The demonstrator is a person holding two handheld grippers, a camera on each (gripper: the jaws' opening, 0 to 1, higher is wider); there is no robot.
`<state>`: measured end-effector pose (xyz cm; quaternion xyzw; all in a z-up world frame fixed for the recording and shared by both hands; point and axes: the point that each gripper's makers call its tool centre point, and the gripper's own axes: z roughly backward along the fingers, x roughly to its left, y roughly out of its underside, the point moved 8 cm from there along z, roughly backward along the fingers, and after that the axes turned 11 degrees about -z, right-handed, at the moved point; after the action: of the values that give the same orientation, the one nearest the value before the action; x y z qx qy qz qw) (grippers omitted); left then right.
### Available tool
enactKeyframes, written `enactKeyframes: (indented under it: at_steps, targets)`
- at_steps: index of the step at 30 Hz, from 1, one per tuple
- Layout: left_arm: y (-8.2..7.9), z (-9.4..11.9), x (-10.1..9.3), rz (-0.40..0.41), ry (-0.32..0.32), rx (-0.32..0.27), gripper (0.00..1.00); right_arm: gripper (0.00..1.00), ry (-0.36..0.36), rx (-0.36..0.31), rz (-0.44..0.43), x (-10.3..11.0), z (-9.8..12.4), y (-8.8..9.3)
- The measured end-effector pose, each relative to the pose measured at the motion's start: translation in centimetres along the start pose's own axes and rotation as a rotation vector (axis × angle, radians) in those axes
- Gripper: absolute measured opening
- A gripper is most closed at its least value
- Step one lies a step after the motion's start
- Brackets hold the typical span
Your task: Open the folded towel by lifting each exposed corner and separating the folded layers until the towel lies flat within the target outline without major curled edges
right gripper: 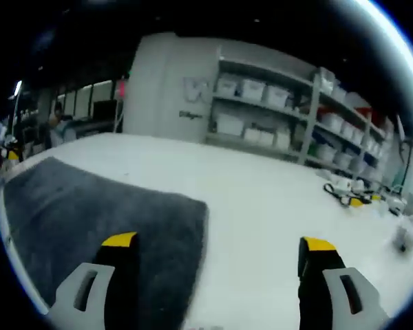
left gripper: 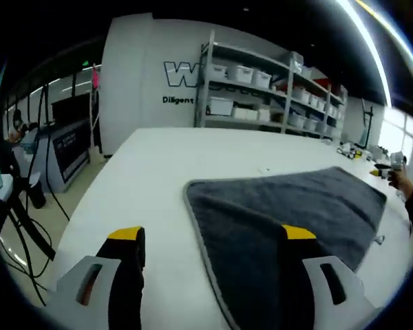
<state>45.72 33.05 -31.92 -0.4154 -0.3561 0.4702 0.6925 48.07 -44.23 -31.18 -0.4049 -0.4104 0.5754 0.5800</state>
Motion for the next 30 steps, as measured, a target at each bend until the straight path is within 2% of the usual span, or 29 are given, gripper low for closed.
enactKeyframes:
  at_steps: [2, 4, 5, 7, 10, 13, 16, 18, 19, 21, 22, 24, 27, 30]
  targets:
    - [0.4, 0.9, -0.6, -0.012, -0.001, -0.022, 0.88, 0.98, -0.003, -0.011, 0.007, 0.3, 0.8, 0.0]
    - [0.3, 1.9, -1.3, -0.026, 0.0, -0.077, 0.98, 0.99, -0.008, -0.031, 0.022, 0.8, 1.8, 0.0]
    - [0.2, 2.3, -1.4, -0.036, 0.0, -0.093, 0.99, 1.0, -0.009, -0.04, 0.027, 1.0, 2.4, 0.0]
    - [0.2, 3.2, -1.7, -0.05, -0.008, -0.095, 1.0, 1.0, -0.006, -0.061, 0.067, 1.5, 3.5, -0.2]
    - [-0.1, 4.5, -2.1, -0.053, -0.054, -0.124, 1.0, 1.0, -0.006, -0.082, 0.059, 2.5, 5.3, -0.3]
    - [-0.3, 5.8, -3.1, -0.069, -0.048, -0.136, 1.0, 1.0, -0.009, -0.111, 0.064, 3.4, 6.9, -0.2]
    - [-0.5, 7.7, -4.6, -0.084, -0.07, -0.154, 1.0, 1.0, -0.04, -0.134, 0.031, 4.5, 9.0, -0.1]
    - [-0.4, 8.8, -6.1, -0.132, -0.06, -0.139, 1.0, 1.0, -0.08, -0.13, 0.009, 5.4, 10.5, 0.1]
    - [-0.5, 9.2, -6.8, -0.13, -0.062, -0.142, 1.0, 1.0, -0.084, -0.127, 0.007, 5.7, 11.2, 0.2]
    - [-1.1, 10.1, -8.0, -0.095, -0.059, -0.208, 1.0, 1.0, -0.092, -0.125, 0.013, 6.4, 12.5, 0.5]
    - [-1.1, 10.6, -8.9, -0.094, -0.022, -0.22, 1.0, 1.0, -0.094, -0.126, 0.013, 6.6, 13.2, 0.5]
    - [-1.0, 11.4, -9.9, -0.088, -0.002, -0.215, 1.0, 1.0, -0.107, -0.137, 0.008, 7.3, 14.7, 1.0]
    - [-0.9, 12.6, -11.4, -0.102, -0.017, -0.222, 1.0, 1.0, -0.149, -0.173, 0.003, 8.6, 16.5, 1.6]
    - [-0.5, 13.9, -13.1, -0.121, -0.01, -0.224, 1.0, 1.0, -0.171, -0.161, 0.039, 10.4, 18.9, 3.2]
